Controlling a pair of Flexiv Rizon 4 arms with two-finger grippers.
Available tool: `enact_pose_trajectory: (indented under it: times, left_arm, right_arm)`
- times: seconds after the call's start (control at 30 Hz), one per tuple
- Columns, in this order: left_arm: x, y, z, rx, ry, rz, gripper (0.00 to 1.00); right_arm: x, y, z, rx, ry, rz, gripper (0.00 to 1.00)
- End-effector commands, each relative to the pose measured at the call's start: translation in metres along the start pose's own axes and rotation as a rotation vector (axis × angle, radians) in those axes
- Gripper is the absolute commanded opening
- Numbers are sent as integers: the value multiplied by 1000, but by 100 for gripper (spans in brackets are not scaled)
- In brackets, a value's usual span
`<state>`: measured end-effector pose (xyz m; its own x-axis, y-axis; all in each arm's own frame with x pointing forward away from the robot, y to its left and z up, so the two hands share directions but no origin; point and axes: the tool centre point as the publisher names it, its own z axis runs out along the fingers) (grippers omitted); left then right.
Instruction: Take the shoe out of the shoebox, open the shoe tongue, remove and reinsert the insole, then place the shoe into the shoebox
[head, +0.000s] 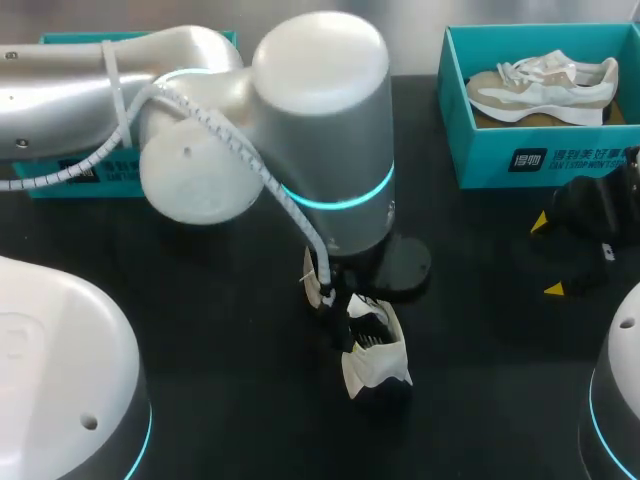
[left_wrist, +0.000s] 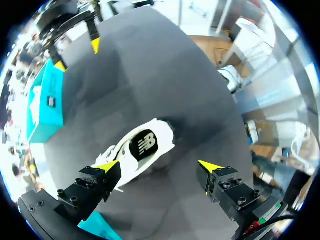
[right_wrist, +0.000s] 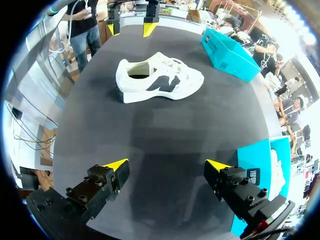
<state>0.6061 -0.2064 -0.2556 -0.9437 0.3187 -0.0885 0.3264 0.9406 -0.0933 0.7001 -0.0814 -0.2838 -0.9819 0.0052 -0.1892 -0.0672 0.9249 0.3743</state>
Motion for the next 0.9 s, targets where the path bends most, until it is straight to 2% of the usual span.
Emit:
enact_pose_trajectory:
  times: [0.03,0.2,0.5,0.9]
  left_arm:
    - [5,-4,6,-49,-94,-239,100]
    - [12,-9,18,-83,-142,-390,100]
    - [24,-19,38,-47,-192,-497,100]
    - [27,-26,74,7,-144,-536,100]
  right_arm:
    - [1,1,1,4,-1,1,100]
    - [1,1,1,4,-1,1,100]
    - [1,1,1,4,-1,1,100]
    - [1,1,1,4,-1,1,100]
